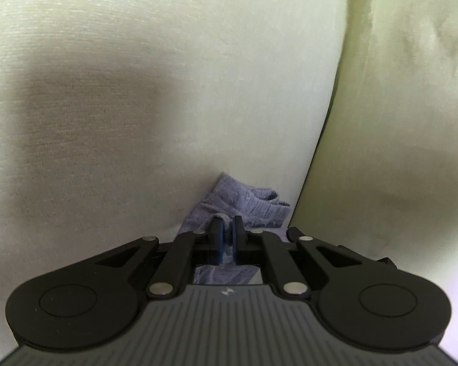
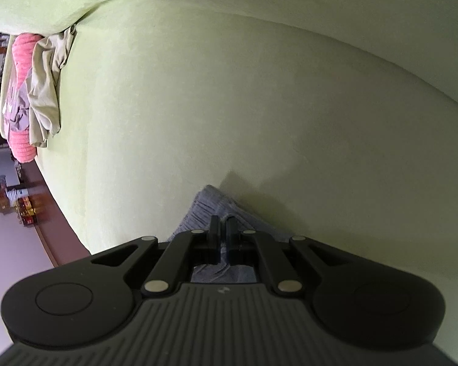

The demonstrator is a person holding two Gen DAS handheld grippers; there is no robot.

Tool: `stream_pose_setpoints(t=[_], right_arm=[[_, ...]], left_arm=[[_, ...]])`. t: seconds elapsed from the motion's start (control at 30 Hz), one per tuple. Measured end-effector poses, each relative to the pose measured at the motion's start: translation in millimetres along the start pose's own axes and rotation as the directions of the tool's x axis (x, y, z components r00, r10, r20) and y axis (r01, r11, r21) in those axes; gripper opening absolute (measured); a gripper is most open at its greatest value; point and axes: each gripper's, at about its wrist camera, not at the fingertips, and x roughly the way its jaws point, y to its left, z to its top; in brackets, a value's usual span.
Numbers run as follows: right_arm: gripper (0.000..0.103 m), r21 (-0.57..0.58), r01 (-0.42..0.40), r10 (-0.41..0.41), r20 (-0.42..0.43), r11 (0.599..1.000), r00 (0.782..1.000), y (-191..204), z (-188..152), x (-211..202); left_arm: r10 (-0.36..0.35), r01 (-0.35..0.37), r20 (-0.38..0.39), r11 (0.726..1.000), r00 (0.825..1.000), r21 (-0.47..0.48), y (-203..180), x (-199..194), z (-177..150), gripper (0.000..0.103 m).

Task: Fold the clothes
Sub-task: 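Lay the hem end down on the waistband and open both grippers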

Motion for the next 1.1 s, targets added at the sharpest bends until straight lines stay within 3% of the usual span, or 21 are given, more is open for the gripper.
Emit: stream_pose_setpoints(t=[0.07,0.13,0.17,0.2,0.27,0.33,0.43,0.47,0.53,0.6,0.7,0.77,0.8,0.87,0.9,0.97,1.0,1.03,1.07,1.1], right_arm=[[0.001,-0.015,0.011,-0.011,0.006,1.000,1.000,3,1,4],[0.002,-0.023,0.003,-0.003,0.035,1.000,0.999,5,0,5],[0.006,-0.026,-0.001,0.002,0.049,1.000,0.999,5,0,5],[0.011,-0.030,-0.004,0.006,0.064,1.000,0.998,6,0,6],[0.023,-0.021,-0.072,0.074,0.145,0.997,0.987,4,-1,-5],[0.023,-0.051,-0.072,0.080,0.183,0.996,0.980,7,-4,-13],[0.023,-0.107,-0.053,0.075,0.212,0.993,0.974,12,-12,-23],[0.023,-0.128,-0.036,0.062,0.207,0.991,0.976,12,-19,-26],[0.023,-0.146,-0.008,0.039,0.210,0.989,0.977,11,-29,-29],[0.022,-0.178,0.040,-0.002,0.210,0.983,0.978,8,-48,-30],[0.008,-0.236,0.103,-0.063,0.172,0.966,0.983,8,-66,-21],[0.007,-0.278,0.129,-0.087,0.157,0.952,0.984,8,-73,-15],[0.007,-0.320,0.158,-0.115,0.150,0.934,0.982,12,-78,-9],[0.007,-0.359,0.180,-0.134,0.149,0.916,0.980,17,-83,-5],[0.007,-0.389,0.197,-0.149,0.149,0.900,0.978,21,-85,-1],[0.007,-0.454,0.235,-0.188,0.147,0.859,0.971,34,-86,8],[0.007,-0.468,0.240,-0.190,0.152,0.851,0.970,37,-85,8],[0.007,-0.482,0.200,-0.123,0.186,0.853,0.975,46,-81,4],[0.007,-0.460,0.150,-0.057,0.211,0.875,0.976,48,-77,-3],[0.007,-0.454,0.141,-0.045,0.217,0.880,0.975,48,-76,-5]], left_arm=[[-0.006,0.006,0.009,1.000,1.000,-0.008,7,4,8,0.005],[-0.003,0.003,0.018,1.000,1.000,-0.013,7,5,9,0.017],[-0.012,0.013,0.044,1.000,0.999,-0.016,8,2,10,0.032],[-0.023,0.024,0.075,1.000,0.997,-0.019,9,-3,10,0.037],[-0.047,0.049,0.125,0.999,0.991,-0.013,9,-12,11,0.037],[-0.040,0.038,0.155,0.999,0.987,0.017,7,-21,12,0.037],[0.003,-0.024,0.135,0.988,0.991,0.154,-7,-30,11,0.037],[0.020,-0.045,0.102,0.968,0.995,0.247,-16,-29,7,0.037],[0.072,-0.075,0.025,0.894,0.997,0.442,-36,-21,-6,0.037],[0.146,-0.097,-0.032,0.788,0.989,0.608,-53,-10,-22,0.036],[0.251,-0.091,-0.096,0.642,0.963,0.761,-64,14,-46,0.037],[0.327,-0.077,-0.124,0.538,0.937,0.839,-68,31,-63,0.036],[0.365,-0.083,-0.121,0.497,0.923,0.864,-70,42,-67,0.036],[0.398,-0.095,-0.111,0.463,0.911,0.881,-78,63,-61,0.035],[0.406,-0.099,-0.105,0.451,0.908,0.887,-81,69,-59,0.035],[0.376,-0.126,-0.062,0.456,0.924,0.881,-83,70,-52,0.035],[0.336,-0.150,-0.024,0.482,0.942,0.863,-84,62,-47,0.035],[0.286,-0.175,0.019,0.530,0.958,0.830,-85,53,-38,0.035],[0.255,-0.197,0.057,0.566,0.965,0.800,-84,46,-32,0.035],[0.231,-0.217,0.093,0.598,0.968,0.771,-83,39,-27,0.035]])
